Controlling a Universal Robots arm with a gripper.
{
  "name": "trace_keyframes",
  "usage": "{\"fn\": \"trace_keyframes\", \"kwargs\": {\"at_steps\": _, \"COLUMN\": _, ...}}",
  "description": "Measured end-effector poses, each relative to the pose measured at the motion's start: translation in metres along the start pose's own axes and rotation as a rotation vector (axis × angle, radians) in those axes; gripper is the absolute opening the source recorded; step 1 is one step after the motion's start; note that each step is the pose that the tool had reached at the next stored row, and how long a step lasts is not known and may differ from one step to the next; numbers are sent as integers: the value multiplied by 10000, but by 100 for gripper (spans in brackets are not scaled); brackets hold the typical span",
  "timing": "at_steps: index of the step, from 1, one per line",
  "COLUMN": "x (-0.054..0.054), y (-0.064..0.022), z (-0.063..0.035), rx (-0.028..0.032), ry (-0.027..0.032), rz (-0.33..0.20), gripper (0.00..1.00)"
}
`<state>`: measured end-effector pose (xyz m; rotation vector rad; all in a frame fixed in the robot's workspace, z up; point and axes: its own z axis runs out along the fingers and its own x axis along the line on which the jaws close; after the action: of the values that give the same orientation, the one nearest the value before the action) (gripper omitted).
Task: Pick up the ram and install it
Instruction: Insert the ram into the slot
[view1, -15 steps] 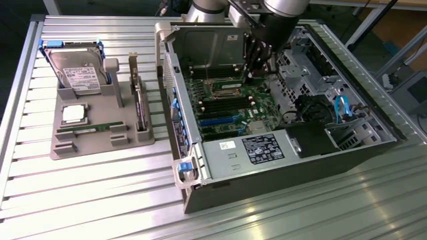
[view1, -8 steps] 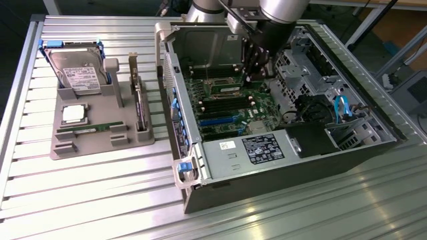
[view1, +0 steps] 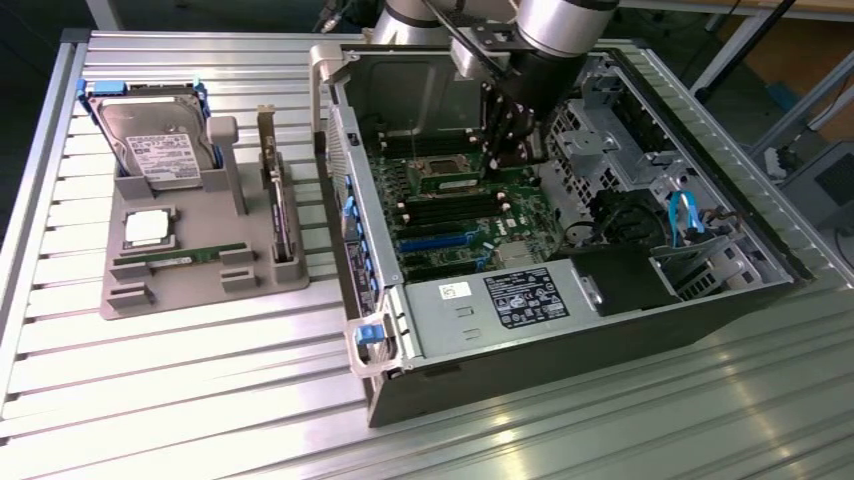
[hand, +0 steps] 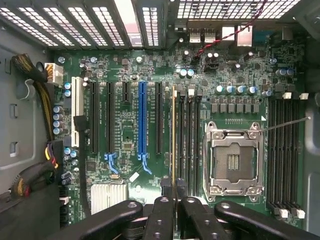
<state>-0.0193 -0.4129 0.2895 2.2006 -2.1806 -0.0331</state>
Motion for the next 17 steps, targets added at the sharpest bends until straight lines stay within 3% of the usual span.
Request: {"fn": "trace_keyframes", "kwargs": {"at_steps": 17, "x": -5, "y": -14, "z": 309, "rx": 9, "ry": 0, "rz": 0, "gripper": 12}}
